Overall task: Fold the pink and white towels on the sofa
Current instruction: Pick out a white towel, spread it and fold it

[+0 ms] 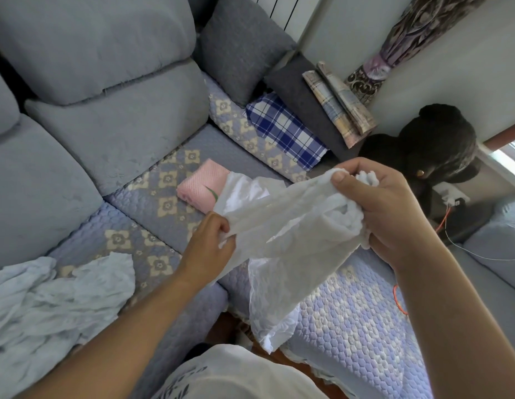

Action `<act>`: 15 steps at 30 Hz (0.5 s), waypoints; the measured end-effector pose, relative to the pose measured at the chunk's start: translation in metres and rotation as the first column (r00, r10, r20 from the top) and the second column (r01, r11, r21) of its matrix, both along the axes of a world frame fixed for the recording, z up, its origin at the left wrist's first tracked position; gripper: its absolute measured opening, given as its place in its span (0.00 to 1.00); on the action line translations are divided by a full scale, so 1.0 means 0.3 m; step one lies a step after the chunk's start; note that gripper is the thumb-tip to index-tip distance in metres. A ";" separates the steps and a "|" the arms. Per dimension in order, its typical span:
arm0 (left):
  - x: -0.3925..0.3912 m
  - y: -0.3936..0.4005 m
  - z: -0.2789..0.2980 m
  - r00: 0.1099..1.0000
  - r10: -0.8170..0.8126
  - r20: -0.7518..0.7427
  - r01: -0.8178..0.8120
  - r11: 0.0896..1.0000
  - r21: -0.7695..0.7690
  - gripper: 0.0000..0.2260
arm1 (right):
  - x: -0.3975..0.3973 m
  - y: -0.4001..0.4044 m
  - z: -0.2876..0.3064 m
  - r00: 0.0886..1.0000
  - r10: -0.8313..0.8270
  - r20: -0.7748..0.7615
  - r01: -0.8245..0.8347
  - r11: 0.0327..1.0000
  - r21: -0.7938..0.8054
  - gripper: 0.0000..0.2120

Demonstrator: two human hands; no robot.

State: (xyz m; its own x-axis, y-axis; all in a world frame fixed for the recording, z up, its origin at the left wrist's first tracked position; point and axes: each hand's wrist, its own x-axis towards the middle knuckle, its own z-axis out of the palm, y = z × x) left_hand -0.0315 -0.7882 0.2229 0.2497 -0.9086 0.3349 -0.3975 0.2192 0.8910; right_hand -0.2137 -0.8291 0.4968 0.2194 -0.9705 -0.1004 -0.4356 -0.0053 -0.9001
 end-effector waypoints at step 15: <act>0.192 0.040 -0.069 0.921 -0.108 0.375 0.040 0.982 0.184 0.22 | -0.039 -0.001 -0.018 0.999 -0.040 -0.033 0.039 0.999 -0.003 0.06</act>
